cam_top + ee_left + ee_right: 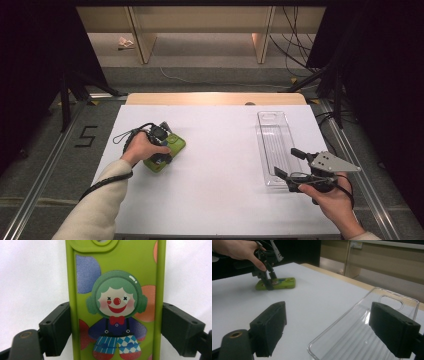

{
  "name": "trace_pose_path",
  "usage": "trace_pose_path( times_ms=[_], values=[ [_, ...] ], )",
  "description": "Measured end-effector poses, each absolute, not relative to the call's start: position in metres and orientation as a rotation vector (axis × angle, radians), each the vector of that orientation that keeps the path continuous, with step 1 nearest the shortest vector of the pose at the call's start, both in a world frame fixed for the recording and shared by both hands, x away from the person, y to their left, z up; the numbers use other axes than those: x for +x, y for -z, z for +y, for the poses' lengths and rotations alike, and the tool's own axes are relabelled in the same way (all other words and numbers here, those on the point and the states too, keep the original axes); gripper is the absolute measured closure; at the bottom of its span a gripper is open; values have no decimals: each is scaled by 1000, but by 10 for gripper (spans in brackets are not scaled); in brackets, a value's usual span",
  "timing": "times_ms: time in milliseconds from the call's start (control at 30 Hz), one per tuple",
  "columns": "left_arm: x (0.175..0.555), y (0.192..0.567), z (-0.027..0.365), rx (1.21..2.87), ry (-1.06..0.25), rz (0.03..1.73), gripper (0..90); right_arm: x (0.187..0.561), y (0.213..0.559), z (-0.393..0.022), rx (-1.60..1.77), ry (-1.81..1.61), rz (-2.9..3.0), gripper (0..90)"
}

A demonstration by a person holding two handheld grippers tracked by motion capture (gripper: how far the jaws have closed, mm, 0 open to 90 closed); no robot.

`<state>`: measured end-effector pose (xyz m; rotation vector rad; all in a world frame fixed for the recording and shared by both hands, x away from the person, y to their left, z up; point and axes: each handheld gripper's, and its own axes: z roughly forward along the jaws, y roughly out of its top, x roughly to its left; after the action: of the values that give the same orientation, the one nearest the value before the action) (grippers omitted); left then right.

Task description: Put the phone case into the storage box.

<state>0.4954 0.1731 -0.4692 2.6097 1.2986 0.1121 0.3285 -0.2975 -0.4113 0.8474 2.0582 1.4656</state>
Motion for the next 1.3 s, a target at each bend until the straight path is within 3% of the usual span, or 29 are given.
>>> trace_pose_path(
  times_ms=[1300],
  values=[
    [430,446,167,2301,-448,1116,163,328,412,-297,848,-1464,2059,158]
  ],
)
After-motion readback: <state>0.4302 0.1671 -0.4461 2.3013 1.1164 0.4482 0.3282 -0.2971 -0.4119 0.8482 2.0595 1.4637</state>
